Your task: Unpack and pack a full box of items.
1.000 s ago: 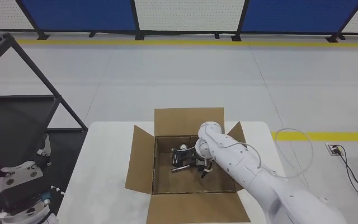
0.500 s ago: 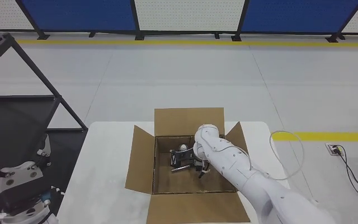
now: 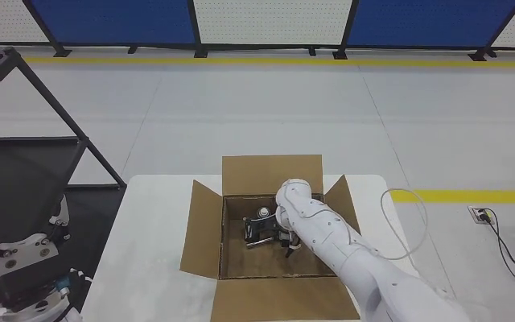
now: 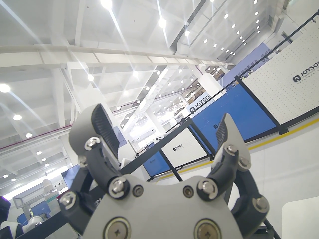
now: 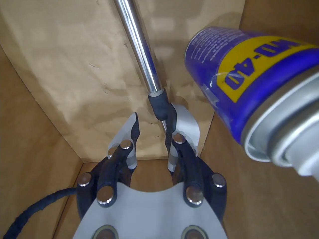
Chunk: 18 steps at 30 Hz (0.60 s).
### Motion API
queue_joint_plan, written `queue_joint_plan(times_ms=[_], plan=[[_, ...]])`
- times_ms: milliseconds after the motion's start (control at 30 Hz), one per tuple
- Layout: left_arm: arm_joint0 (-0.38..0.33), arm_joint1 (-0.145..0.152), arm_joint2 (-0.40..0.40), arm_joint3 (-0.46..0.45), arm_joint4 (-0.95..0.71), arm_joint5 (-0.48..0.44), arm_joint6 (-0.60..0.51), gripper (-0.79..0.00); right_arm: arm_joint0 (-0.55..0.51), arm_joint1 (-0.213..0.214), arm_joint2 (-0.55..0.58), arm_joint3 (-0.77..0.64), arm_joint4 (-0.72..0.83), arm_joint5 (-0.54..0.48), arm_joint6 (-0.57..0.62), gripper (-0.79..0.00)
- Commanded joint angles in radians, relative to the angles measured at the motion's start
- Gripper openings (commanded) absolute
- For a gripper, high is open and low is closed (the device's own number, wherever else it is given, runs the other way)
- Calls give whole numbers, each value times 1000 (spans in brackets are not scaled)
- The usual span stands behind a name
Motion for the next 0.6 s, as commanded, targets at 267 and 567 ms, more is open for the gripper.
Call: queue_joint_plan(times_ms=[267,567], plan=[[-6,-3,-3,3,1,-4,3,0,-11,-31,-2,40,-76,-30,-25,-499],[-12,-6,-4,7,6,-6,5,0,-13,-53,0,79,-97,-87,-43,-489]])
